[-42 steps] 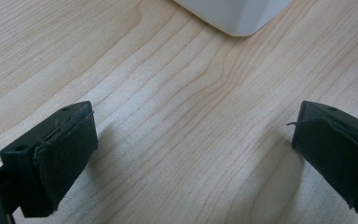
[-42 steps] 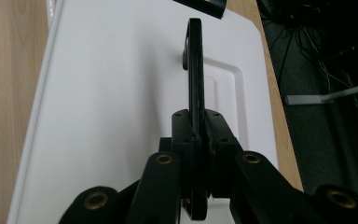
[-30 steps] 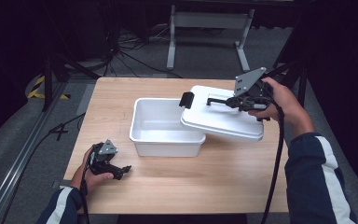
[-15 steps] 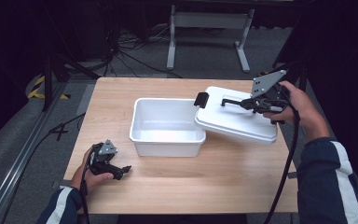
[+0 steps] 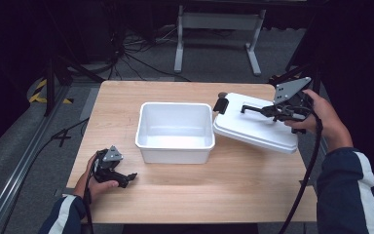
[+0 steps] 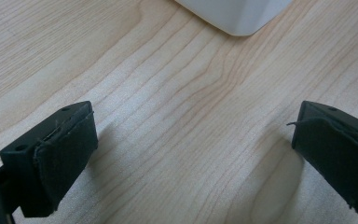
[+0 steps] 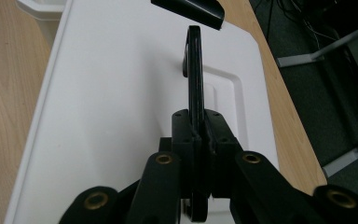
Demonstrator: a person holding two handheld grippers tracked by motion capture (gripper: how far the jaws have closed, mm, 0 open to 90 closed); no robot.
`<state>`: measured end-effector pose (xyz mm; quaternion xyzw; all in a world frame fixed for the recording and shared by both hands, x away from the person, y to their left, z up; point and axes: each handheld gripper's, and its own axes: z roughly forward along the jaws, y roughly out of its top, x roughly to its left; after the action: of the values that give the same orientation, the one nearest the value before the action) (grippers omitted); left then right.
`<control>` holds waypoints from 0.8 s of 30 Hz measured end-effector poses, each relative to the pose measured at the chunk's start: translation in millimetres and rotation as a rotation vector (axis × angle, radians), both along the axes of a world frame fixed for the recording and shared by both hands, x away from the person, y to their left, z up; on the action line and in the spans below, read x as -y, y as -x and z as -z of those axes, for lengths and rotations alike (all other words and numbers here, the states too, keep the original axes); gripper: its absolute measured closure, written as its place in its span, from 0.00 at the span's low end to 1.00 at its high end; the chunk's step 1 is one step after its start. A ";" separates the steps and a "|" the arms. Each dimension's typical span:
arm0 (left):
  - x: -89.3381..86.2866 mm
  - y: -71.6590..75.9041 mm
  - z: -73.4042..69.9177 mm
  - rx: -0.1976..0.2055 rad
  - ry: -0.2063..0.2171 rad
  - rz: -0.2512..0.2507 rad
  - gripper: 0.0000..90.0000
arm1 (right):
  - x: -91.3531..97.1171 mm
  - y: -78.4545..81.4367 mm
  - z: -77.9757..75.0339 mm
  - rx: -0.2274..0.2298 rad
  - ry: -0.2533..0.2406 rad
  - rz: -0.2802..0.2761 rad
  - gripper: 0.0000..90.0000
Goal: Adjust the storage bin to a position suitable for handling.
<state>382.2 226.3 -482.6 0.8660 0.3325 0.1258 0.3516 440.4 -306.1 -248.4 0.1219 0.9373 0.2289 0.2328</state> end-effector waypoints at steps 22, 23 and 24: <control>0.0 0.0 0.0 0.000 0.000 0.000 0.01 | 21.8 -9.6 46.6 -0.071 -0.022 0.045 0.94; 0.0 0.0 0.0 0.000 0.000 0.000 0.01 | 21.8 -9.6 46.6 -0.071 -0.022 0.045 0.94; 0.0 0.0 0.0 0.001 0.000 -0.001 0.01 | 22.5 -10.0 48.5 -0.074 -0.020 0.049 0.94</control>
<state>382.1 226.3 -482.6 0.8659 0.3328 0.1262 0.3515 450.4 -328.6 -296.9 0.1555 0.9396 0.2280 0.2024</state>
